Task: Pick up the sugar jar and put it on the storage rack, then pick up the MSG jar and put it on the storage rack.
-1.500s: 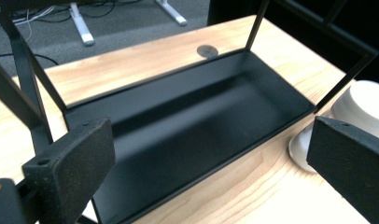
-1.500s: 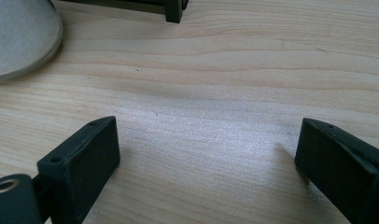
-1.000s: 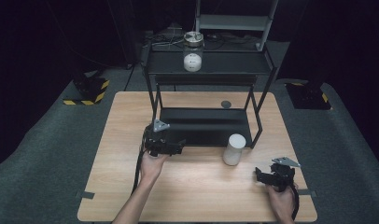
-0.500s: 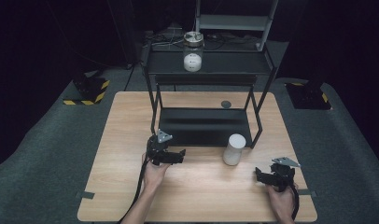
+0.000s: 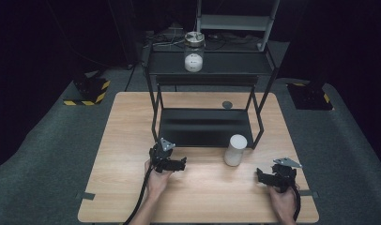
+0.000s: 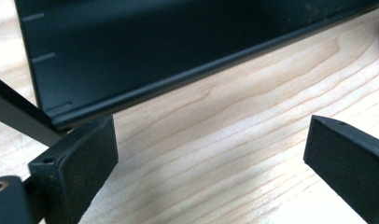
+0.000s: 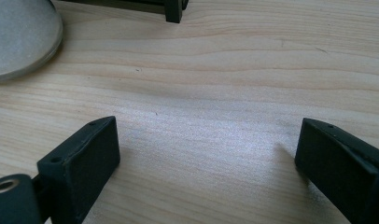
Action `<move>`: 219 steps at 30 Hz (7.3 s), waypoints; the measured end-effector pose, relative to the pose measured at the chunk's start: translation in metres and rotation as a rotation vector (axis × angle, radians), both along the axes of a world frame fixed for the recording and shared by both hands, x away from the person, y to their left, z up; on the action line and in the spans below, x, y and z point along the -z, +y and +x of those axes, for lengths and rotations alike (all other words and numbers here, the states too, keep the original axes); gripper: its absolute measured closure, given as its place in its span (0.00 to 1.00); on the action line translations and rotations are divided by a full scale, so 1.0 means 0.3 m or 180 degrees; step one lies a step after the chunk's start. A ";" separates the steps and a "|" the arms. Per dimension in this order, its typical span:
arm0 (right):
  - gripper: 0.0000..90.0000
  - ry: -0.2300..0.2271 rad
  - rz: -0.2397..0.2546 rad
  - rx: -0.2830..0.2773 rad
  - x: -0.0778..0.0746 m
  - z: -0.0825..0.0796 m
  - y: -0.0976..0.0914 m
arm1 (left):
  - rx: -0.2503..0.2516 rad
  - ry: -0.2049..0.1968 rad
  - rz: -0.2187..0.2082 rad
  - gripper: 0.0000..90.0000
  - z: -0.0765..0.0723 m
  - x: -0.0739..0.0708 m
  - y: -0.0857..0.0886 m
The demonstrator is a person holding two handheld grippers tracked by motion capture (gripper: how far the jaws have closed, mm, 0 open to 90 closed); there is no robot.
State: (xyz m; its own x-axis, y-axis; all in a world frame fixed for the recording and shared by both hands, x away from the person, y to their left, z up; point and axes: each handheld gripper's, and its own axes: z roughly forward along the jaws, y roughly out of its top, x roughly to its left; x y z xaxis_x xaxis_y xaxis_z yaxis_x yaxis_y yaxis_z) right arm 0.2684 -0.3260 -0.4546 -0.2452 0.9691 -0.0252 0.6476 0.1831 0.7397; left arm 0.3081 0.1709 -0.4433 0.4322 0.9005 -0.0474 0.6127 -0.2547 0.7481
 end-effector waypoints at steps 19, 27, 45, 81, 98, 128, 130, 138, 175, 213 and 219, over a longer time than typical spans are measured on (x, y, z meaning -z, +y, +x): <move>0.06 -0.0002 -0.0006 -0.0012 0.000 0.001 0.000 | -0.0051 0.0026 0.0176 0.02 -0.007 0.054 -0.051; 0.06 -0.0001 -0.0004 -0.0008 0.000 0.000 0.000 | -0.0053 0.0032 0.0174 0.02 -0.008 0.054 -0.051; 0.05 0.0006 -0.0001 0.0022 -0.001 0.001 0.004 | -0.0069 0.0033 0.0170 0.02 -0.011 0.054 -0.053; 0.04 -0.0005 0.0149 -0.0697 -0.024 -0.016 0.053 | -0.0066 0.0034 0.0170 0.02 -0.011 0.054 -0.053; 0.06 -0.0044 0.0291 -0.0828 -0.018 0.014 0.094 | -0.0069 0.0034 0.0171 0.02 -0.012 0.054 -0.053; 0.09 -0.0180 0.0527 -0.0824 -0.023 0.050 0.128 | -0.0070 0.0032 0.0173 0.02 -0.012 0.054 -0.054; 0.09 -0.0199 0.0533 -0.0818 -0.027 0.052 0.132 | -0.0071 0.0032 0.0172 0.02 -0.012 0.054 -0.054; 0.11 -0.0236 0.0578 -0.0807 -0.035 0.072 0.145 | -0.0071 0.0032 0.0173 0.02 -0.013 0.054 -0.054; 0.31 -0.0547 0.0592 -0.0802 -0.047 0.107 0.196 | -0.0070 0.0033 0.0170 0.02 -0.012 0.054 -0.053; 0.36 -0.0541 0.0357 -0.1055 -0.165 0.128 0.201 | -0.0070 0.0031 0.0174 0.02 -0.013 0.054 -0.054; 0.36 -0.0553 0.0330 -0.1179 -0.227 0.138 0.189 | -0.0070 0.0031 0.0174 0.02 -0.013 0.054 -0.054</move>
